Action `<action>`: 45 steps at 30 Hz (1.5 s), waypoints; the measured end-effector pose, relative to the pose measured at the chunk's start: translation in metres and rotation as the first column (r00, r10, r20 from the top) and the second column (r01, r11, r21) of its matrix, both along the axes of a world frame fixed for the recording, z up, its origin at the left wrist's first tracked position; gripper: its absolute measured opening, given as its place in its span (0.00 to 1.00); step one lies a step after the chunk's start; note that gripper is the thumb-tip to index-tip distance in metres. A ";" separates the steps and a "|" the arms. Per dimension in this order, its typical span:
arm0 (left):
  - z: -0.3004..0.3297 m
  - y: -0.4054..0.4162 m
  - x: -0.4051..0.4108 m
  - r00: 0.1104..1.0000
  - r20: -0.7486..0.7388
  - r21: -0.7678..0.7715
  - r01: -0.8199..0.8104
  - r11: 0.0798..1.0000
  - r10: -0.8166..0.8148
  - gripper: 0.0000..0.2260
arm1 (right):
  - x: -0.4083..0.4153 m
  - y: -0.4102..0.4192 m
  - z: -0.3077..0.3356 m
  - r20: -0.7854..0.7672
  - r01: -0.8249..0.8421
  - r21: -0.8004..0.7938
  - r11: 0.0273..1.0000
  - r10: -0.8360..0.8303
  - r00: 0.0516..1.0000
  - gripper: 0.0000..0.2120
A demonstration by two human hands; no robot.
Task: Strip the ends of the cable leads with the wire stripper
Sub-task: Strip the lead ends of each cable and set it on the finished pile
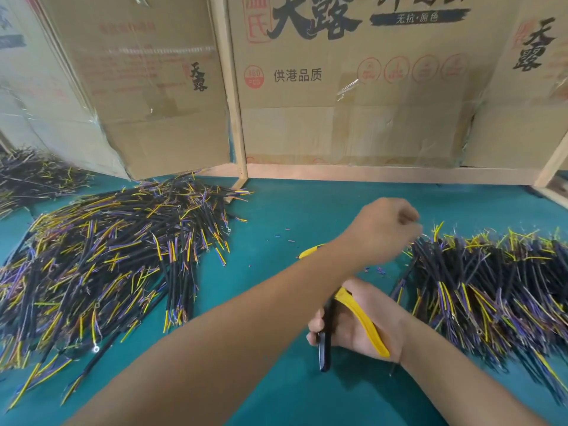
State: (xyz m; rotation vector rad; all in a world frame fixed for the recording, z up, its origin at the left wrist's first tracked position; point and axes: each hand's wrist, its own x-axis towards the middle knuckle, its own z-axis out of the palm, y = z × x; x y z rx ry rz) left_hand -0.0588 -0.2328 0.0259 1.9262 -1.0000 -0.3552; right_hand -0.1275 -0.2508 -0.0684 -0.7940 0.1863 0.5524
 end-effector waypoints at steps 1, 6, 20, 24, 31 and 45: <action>0.002 0.019 0.009 0.997 0.071 -0.023 -0.012 1.000 0.013 0.03 | 0.002 0.000 -0.001 0.005 0.029 -0.002 1.000 -0.029 1.000 0.20; -0.022 0.147 0.080 0.835 0.362 0.174 -0.496 0.851 0.413 0.04 | 0.000 0.002 0.002 0.027 0.020 -0.040 0.999 -0.019 0.999 0.19; -0.062 0.268 0.117 0.630 0.557 0.476 -0.776 0.414 0.541 0.17 | 0.010 -0.009 -0.016 0.004 -0.012 -0.003 1.000 0.012 1.000 0.20; -0.059 0.269 0.118 0.662 0.487 0.483 -0.748 0.455 0.571 0.15 | 0.011 -0.010 -0.018 0.021 -0.022 0.010 1.000 0.021 1.000 0.20; -0.057 0.258 0.105 0.612 0.639 0.501 -0.791 0.351 0.467 0.15 | 0.011 -0.010 -0.019 0.024 -0.024 0.006 1.000 0.023 0.999 0.20; -0.059 0.247 0.101 0.653 0.651 0.561 -0.757 0.336 0.386 0.08 | 0.013 -0.012 -0.022 0.021 -0.027 0.007 1.000 0.027 0.999 0.20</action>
